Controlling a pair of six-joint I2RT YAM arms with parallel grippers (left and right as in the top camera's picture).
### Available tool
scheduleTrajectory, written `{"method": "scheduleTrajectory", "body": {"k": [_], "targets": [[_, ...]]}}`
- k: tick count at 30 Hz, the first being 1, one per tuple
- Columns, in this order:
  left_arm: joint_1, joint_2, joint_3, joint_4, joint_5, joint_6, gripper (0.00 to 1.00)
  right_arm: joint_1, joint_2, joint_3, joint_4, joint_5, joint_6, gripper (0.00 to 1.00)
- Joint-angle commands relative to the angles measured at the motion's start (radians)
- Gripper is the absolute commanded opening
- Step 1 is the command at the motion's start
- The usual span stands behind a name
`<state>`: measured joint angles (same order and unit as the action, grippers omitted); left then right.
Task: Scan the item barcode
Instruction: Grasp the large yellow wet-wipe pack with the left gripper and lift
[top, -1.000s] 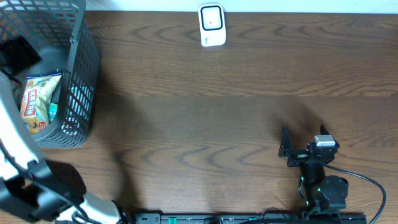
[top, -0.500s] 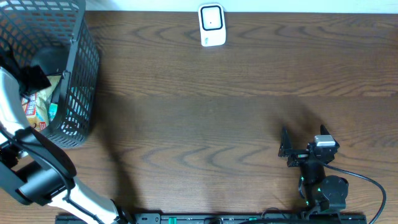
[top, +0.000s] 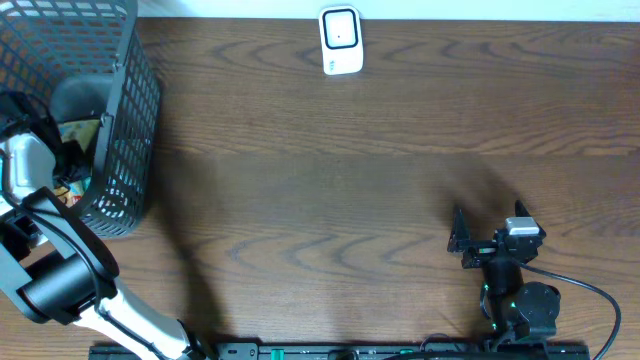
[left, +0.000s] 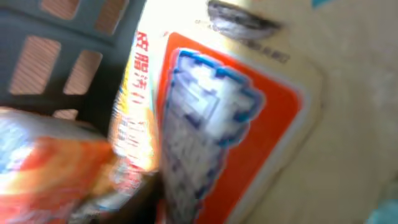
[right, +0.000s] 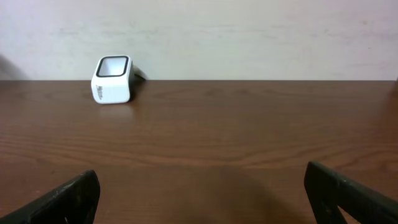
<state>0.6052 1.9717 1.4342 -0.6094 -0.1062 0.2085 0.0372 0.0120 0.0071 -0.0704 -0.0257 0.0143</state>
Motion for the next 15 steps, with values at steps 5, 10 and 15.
{"method": "scheduleTrajectory", "body": {"k": [5,10,15], "targets": [[-0.001,-0.064,-0.012,-0.006,0.02,-0.102,0.08,0.003,-0.004,-0.002,-0.004,0.005,0.011,0.99],[0.0,-0.225,0.016,0.012,0.08,-0.243,0.07,0.003,-0.005,-0.002,-0.004,0.005,0.011,0.99],[-0.001,-0.44,0.016,0.105,0.293,-0.408,0.07,0.003,-0.004,-0.002,-0.005,0.005,0.011,0.99]]}}
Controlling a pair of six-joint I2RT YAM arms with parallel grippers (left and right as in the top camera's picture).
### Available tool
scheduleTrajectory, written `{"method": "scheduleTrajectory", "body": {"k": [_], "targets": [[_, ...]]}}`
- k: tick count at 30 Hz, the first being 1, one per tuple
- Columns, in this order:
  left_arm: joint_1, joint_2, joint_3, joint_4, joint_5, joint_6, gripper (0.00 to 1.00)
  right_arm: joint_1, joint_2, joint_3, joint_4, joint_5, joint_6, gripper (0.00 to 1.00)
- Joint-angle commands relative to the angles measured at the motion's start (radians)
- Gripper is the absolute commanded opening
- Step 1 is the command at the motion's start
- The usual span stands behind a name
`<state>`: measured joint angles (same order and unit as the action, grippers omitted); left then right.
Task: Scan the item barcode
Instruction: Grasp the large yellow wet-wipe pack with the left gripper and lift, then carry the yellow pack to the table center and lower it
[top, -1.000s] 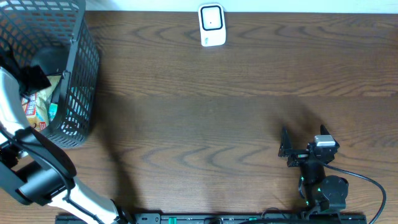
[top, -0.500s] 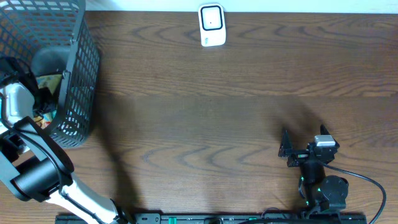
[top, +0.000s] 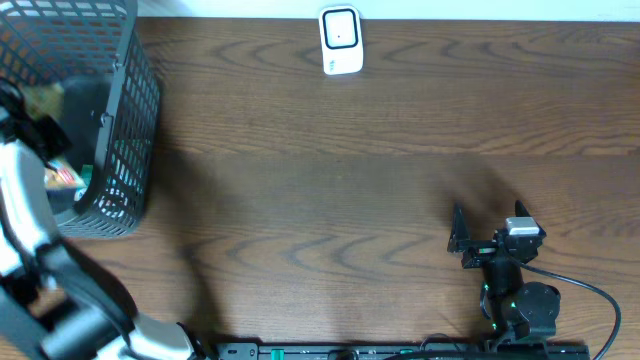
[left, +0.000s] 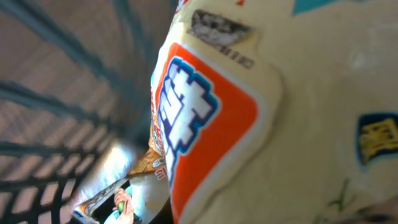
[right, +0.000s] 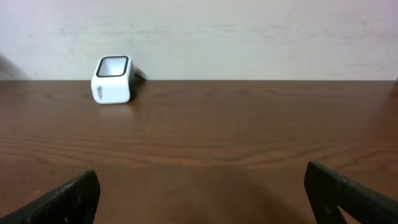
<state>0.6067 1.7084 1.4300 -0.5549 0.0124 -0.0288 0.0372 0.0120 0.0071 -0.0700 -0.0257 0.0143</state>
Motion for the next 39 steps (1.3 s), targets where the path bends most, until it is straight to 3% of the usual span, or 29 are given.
{"method": "scheduleTrajectory", "body": {"k": [1,9,14,16,20,26,32,39], "targets": [[-0.002,-0.218,0.02,0.076,0.204,-0.222,0.07,0.003,-0.005,-0.002,-0.005,0.005,0.011,0.99],[-0.017,-0.484,0.02,0.169,0.269,-0.566,0.07,0.003,-0.005,-0.002,-0.005,0.005,0.011,0.99],[-0.152,-0.557,0.02,0.209,0.473,-0.736,0.07,0.003,-0.005,-0.002,-0.005,0.005,0.011,0.99],[-0.244,-0.567,0.02,0.245,0.508,-0.727,0.07,0.003,-0.005,-0.002,-0.005,0.005,0.011,0.99],[-0.44,-0.581,0.02,0.249,0.508,-0.587,0.07,0.003,-0.005,-0.002,-0.005,0.005,0.011,0.99],[-0.735,-0.572,0.018,0.095,0.468,-0.476,0.07,0.003,-0.005,-0.002,-0.005,0.005,0.011,0.99],[-0.982,-0.509,0.006,-0.124,0.308,-0.468,0.07,0.003,-0.005,-0.002,-0.005,0.005,0.011,0.99],[-1.221,-0.351,0.001,-0.213,0.147,-0.469,0.07,0.003,-0.005,-0.002,-0.005,0.005,0.011,0.99]]}}
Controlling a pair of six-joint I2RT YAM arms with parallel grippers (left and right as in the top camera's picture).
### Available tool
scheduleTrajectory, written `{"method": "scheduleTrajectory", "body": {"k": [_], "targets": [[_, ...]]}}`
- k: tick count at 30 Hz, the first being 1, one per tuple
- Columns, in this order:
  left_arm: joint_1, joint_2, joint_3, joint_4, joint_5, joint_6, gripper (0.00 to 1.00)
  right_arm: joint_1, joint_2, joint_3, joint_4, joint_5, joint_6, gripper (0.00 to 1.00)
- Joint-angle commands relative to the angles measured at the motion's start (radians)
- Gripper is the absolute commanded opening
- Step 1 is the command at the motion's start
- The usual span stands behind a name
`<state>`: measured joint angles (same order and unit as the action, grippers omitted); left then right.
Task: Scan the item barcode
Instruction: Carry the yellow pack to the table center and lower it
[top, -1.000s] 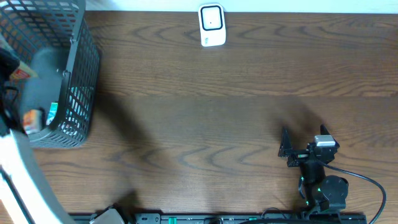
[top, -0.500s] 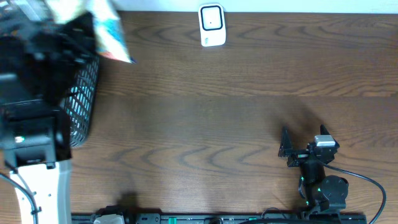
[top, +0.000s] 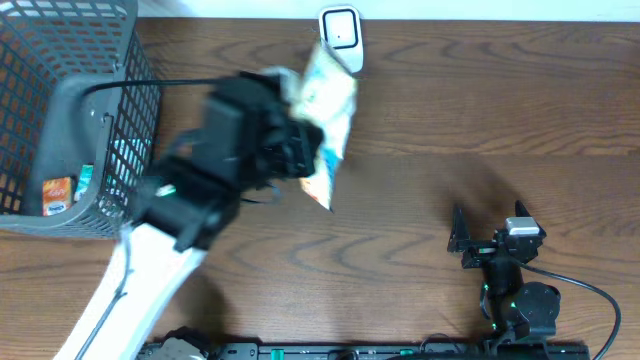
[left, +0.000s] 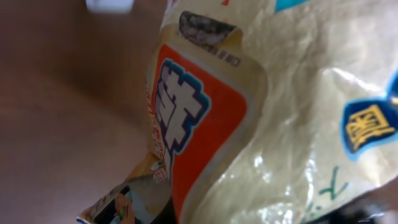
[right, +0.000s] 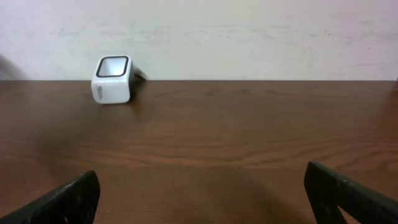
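A cream snack bag (top: 327, 110) with an orange panel and blue lettering (left: 186, 124) hangs above the table, just in front of the white barcode scanner (top: 340, 38). My left gripper (top: 303, 150) is shut on the bag, which fills the left wrist view and hides the fingers. A corner of the scanner (left: 109, 5) shows at that view's top edge. No barcode can be made out on the bag. My right gripper (right: 202, 199) is open and empty near the table's front right, facing the scanner (right: 113, 79).
A grey mesh basket (top: 130, 110) stands at the far left and holds an orange packet (top: 57, 195) and other items. The left arm (top: 160, 240) stretches diagonally from the front left across the table. A pale wall (right: 249, 37) rises behind the scanner.
My left gripper was inside the basket with the bag. It is now out over the table's back middle, holding the bag just in front of the scanner. The right arm has not moved.
My left gripper was deep in the basket, close against the snack bag. Then it was higher in the basket with the bag in its grasp. Now the bag hangs in front of the scanner. The right gripper stayed open and still throughout.
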<state>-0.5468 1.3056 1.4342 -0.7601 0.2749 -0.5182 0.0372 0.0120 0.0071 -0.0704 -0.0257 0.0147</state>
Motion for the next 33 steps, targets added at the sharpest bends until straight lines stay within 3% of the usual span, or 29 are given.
{"method": "scheduleTrajectory", "body": {"k": [1,7,16,23,26,33], "targets": [[-0.093,0.079,-0.003,-0.014,-0.14,0.021,0.07,0.003,-0.004,-0.002,-0.004,0.005,0.01,0.99],[-0.185,0.23,-0.003,-0.024,-0.27,0.021,0.07,0.003,-0.004,-0.002,-0.004,0.005,0.01,0.99],[-0.191,0.389,-0.003,0.008,-0.466,0.02,0.07,0.003,-0.005,-0.002,-0.005,0.005,0.01,0.99],[-0.192,0.49,-0.003,0.04,-0.47,0.019,0.08,0.003,-0.005,-0.002,-0.005,0.005,0.01,0.99],[-0.192,0.511,-0.003,0.039,-0.47,0.02,0.22,0.003,-0.005,-0.002,-0.005,0.005,0.01,0.99],[-0.192,0.512,-0.003,0.043,-0.47,0.02,0.23,0.003,-0.005,-0.002,-0.005,0.005,0.01,0.99]]}}
